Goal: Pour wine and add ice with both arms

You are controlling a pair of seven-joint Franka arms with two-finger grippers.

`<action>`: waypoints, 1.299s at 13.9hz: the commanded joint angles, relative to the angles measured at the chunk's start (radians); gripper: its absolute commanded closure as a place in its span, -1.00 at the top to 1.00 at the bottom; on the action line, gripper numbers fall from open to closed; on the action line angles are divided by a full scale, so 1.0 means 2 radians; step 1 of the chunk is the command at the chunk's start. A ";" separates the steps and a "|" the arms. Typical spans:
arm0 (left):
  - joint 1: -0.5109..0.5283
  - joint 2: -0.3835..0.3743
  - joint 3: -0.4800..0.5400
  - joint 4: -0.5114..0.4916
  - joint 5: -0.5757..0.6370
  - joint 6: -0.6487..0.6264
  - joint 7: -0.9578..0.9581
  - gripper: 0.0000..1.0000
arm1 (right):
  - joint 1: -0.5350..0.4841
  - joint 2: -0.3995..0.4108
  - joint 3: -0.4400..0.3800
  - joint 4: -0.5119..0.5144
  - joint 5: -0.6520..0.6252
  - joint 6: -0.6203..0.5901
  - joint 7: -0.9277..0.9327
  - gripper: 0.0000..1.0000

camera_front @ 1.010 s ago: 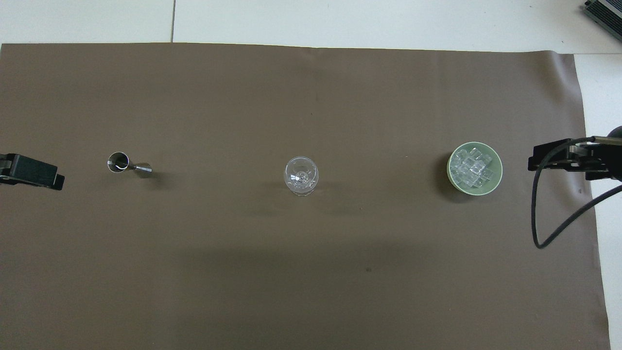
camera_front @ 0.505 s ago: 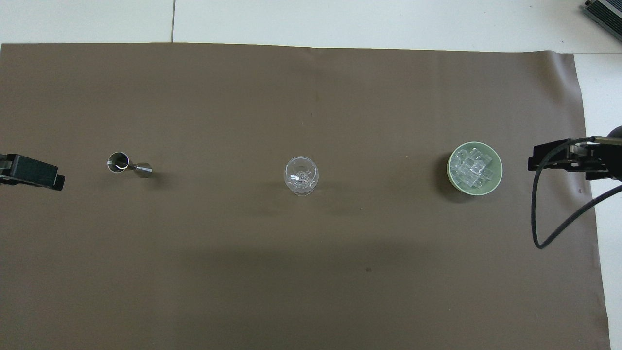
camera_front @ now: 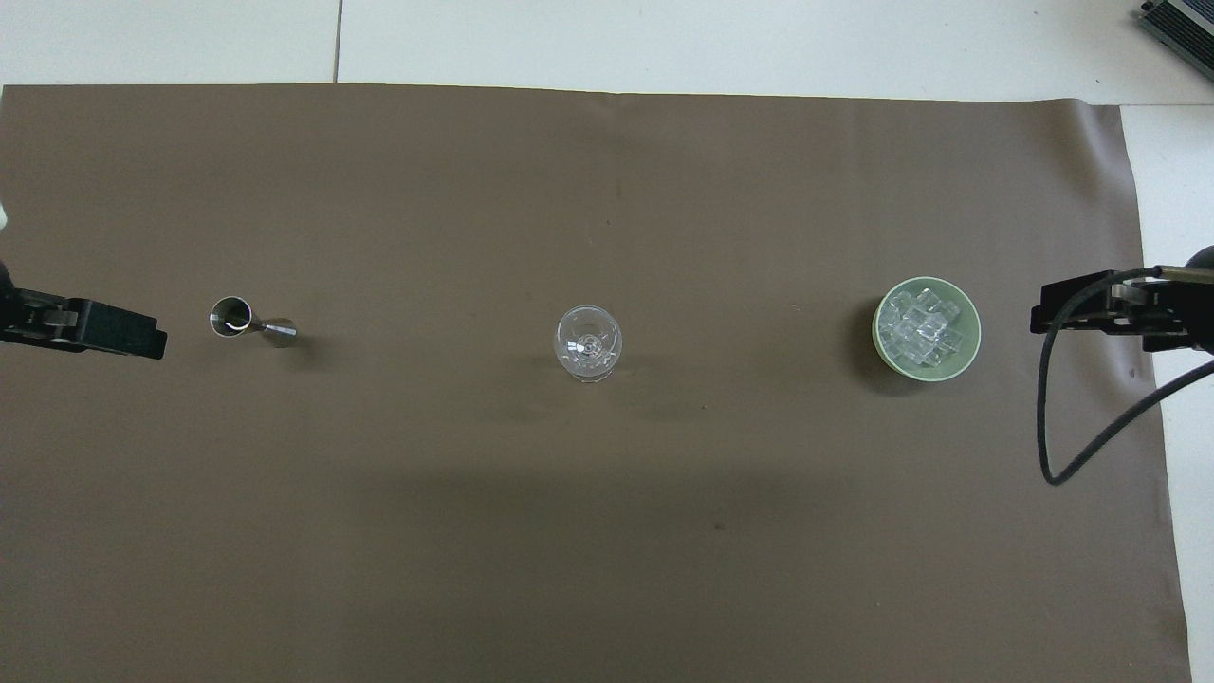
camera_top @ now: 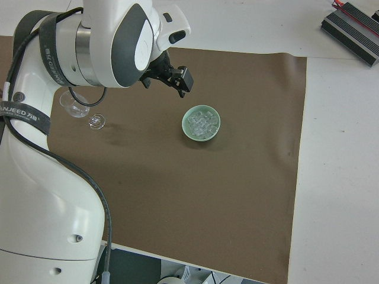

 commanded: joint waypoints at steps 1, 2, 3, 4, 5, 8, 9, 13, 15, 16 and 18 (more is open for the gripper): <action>0.001 -0.037 0.001 -0.053 0.005 0.035 -0.005 1.00 | -0.002 -0.011 0.002 -0.011 0.000 -0.001 -0.009 1.00; 0.001 -0.035 0.001 -0.051 0.005 0.036 -0.006 1.00 | -0.002 -0.011 0.002 -0.011 0.000 -0.001 -0.010 1.00; 0.000 -0.034 0.001 -0.048 0.005 0.037 -0.006 1.00 | -0.002 -0.011 0.002 -0.011 0.001 -0.001 -0.009 1.00; -0.001 -0.031 0.001 -0.047 0.005 0.040 -0.006 1.00 | -0.002 -0.011 0.002 -0.011 0.001 -0.001 -0.009 1.00; -0.002 -0.028 0.002 -0.043 0.006 0.043 -0.006 1.00 | -0.002 -0.011 0.002 -0.011 0.000 -0.001 -0.010 1.00; -0.002 0.005 0.002 0.001 0.011 0.033 -0.005 1.00 | -0.002 -0.011 0.002 -0.011 0.000 -0.001 -0.010 1.00; -0.001 0.012 0.002 0.009 0.012 0.029 -0.005 1.00 | -0.002 -0.011 0.002 -0.011 0.000 -0.001 -0.009 1.00; -0.002 0.033 0.002 0.026 0.013 0.029 -0.005 1.00 | -0.002 -0.011 0.002 -0.011 0.000 -0.001 -0.010 1.00; -0.004 0.028 0.002 0.014 0.011 0.033 -0.002 1.00 | -0.002 -0.011 0.002 -0.011 0.000 -0.001 -0.010 1.00; -0.006 0.022 0.001 -0.001 0.011 0.039 -0.002 1.00 | -0.002 -0.011 0.002 -0.011 0.000 -0.001 -0.010 1.00; -0.011 0.010 0.001 -0.023 0.011 0.040 -0.004 1.00 | -0.002 -0.011 0.002 -0.011 0.000 -0.001 -0.009 1.00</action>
